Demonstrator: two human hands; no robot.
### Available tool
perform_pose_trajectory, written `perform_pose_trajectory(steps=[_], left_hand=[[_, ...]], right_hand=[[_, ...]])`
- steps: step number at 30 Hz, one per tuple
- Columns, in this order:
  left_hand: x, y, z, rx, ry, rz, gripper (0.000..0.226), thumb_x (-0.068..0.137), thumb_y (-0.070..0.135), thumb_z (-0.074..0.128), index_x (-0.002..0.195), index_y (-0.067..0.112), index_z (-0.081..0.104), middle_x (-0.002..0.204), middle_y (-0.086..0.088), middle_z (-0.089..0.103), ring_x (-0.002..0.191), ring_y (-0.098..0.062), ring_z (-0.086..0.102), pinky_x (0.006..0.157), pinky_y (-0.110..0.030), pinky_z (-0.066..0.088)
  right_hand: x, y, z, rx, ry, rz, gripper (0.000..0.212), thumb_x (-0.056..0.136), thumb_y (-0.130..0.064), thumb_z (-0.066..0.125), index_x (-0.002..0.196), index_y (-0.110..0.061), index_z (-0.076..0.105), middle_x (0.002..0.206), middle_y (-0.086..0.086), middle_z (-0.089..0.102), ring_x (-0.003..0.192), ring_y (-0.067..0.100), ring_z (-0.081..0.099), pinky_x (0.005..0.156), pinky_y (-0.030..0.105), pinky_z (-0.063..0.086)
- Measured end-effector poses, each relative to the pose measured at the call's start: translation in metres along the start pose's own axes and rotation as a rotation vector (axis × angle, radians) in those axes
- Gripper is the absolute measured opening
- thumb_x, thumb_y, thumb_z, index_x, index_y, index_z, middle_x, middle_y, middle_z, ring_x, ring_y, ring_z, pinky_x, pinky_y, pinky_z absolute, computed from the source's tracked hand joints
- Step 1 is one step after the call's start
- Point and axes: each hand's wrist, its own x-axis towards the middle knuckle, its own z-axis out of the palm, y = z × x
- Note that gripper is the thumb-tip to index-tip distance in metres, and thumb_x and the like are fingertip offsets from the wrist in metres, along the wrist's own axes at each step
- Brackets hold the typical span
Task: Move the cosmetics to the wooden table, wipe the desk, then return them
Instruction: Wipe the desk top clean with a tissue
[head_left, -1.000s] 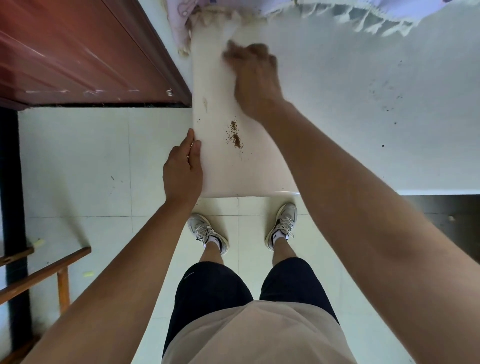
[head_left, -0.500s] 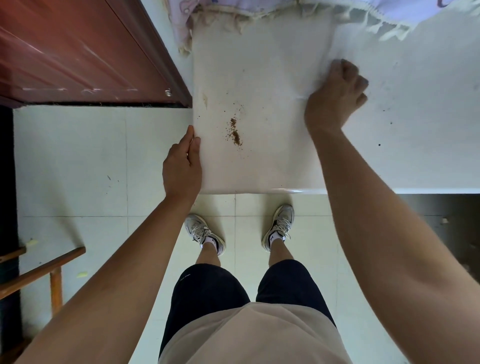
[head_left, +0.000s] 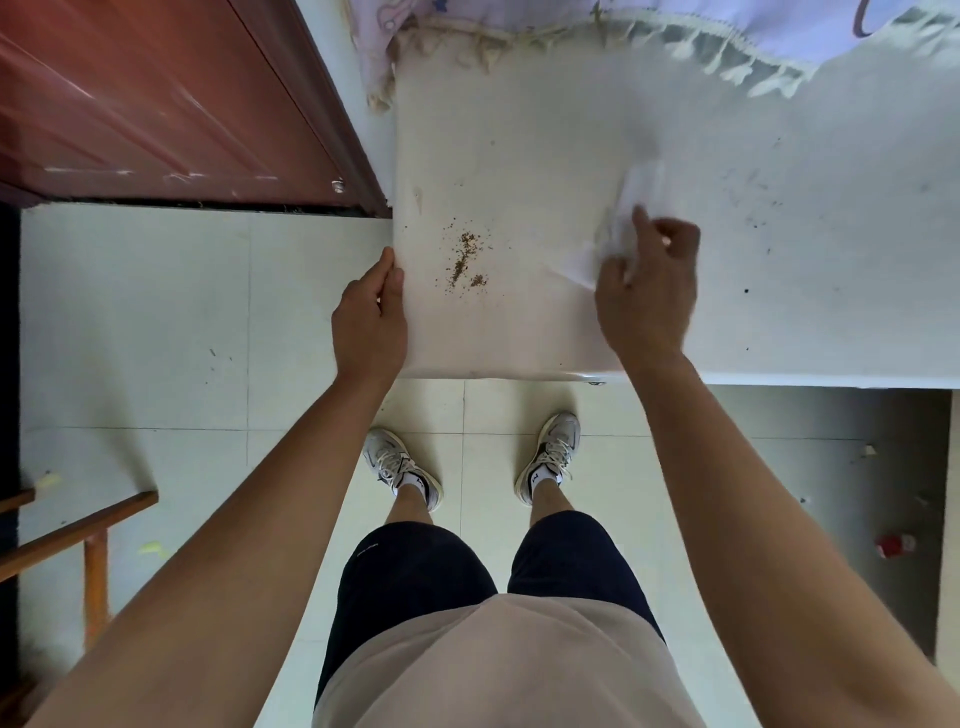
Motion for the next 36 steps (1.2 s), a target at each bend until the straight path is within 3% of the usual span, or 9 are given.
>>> perform_pose_trajectory(steps=[3,5,8,18,20,23,28,32,36], left_hand=[[-0.008,-0.005,-0.002,-0.054,0.012,-0.018,0.035,0.103,0.030,0.041,0.132,0.023,0.060,0.120,0.006,0.065,0.109,-0.006,0.057,0.096,-0.023,0.043],[-0.016,-0.011,-0.004,-0.130,0.001,-0.045,0.030,0.102,0.027,0.042,0.115,0.025,0.069,0.099,0.020,0.066,0.089,0.008,0.057,0.083,-0.019,0.045],[-0.025,-0.023,-0.007,-0.198,-0.039,-0.109,0.027,0.099,0.022,0.043,0.087,0.026,0.067,0.074,0.010,0.058,0.068,-0.008,0.048,0.068,-0.029,0.040],[-0.036,-0.022,-0.030,-0.411,-0.107,-0.310,0.035,0.090,-0.004,0.043,0.098,0.017,0.071,0.083,0.001,0.072,0.074,-0.007,0.069,0.060,-0.022,0.053],[-0.036,-0.019,-0.030,-0.385,-0.109,-0.293,0.034,0.091,-0.001,0.043,0.099,0.017,0.071,0.084,0.002,0.072,0.071,-0.002,0.068,0.058,-0.019,0.052],[-0.033,-0.013,-0.026,-0.374,-0.078,-0.272,0.034,0.091,0.001,0.043,0.094,0.020,0.072,0.083,0.007,0.071,0.070,0.000,0.067,0.064,-0.025,0.055],[-0.023,-0.006,-0.019,-0.327,-0.013,-0.269,0.037,0.084,0.006,0.043,0.084,0.028,0.073,0.091,0.004,0.074,0.091,-0.019,0.069,0.086,-0.046,0.056],[-0.022,-0.006,-0.017,-0.292,0.004,-0.253,0.039,0.080,0.004,0.042,0.082,0.027,0.074,0.091,0.006,0.074,0.092,-0.018,0.069,0.085,-0.044,0.056],[-0.019,-0.006,-0.020,-0.317,-0.028,-0.253,0.049,0.078,-0.004,0.039,0.075,0.032,0.072,0.083,0.010,0.074,0.078,-0.009,0.070,0.064,-0.027,0.053]], right_hand=[[-0.032,0.022,0.003,-0.311,-0.009,-0.093,0.050,0.088,-0.024,0.049,0.137,-0.015,0.052,0.124,0.013,0.051,0.105,0.031,0.048,0.087,0.039,0.033],[-0.046,0.015,0.013,-0.363,-0.034,-0.167,0.051,0.090,-0.028,0.047,0.139,-0.014,0.048,0.124,0.013,0.049,0.102,0.030,0.045,0.084,0.039,0.030],[-0.052,-0.015,0.034,-0.351,-0.083,-0.312,0.052,0.092,-0.031,0.046,0.139,-0.010,0.048,0.125,0.015,0.050,0.100,0.031,0.046,0.080,0.039,0.030],[-0.023,-0.127,0.087,-0.137,-0.353,-0.612,0.042,0.099,-0.013,0.042,0.140,-0.012,0.050,0.131,0.012,0.048,0.110,0.030,0.050,0.093,0.037,0.041],[-0.013,-0.127,0.076,0.086,-0.321,-0.545,0.038,0.100,-0.012,0.044,0.135,-0.010,0.057,0.127,0.014,0.052,0.110,0.031,0.053,0.095,0.038,0.044],[0.008,-0.109,0.048,0.335,-0.064,-0.346,0.035,0.098,-0.012,0.047,0.130,-0.009,0.062,0.118,0.016,0.057,0.106,0.030,0.056,0.093,0.033,0.046],[0.046,-0.036,0.010,0.182,0.287,-0.027,0.038,0.100,-0.014,0.040,0.132,-0.016,0.061,0.122,0.009,0.058,0.107,0.028,0.053,0.087,0.006,0.028],[0.037,-0.004,0.017,-0.241,0.126,0.220,0.052,0.094,-0.006,0.037,0.143,-0.018,0.046,0.148,0.005,0.038,0.124,0.031,0.042,0.096,0.031,0.034],[0.034,-0.051,0.050,-0.328,0.010,0.144,0.061,0.087,0.001,0.036,0.146,-0.013,0.038,0.154,0.005,0.032,0.125,0.035,0.040,0.093,0.040,0.038]])
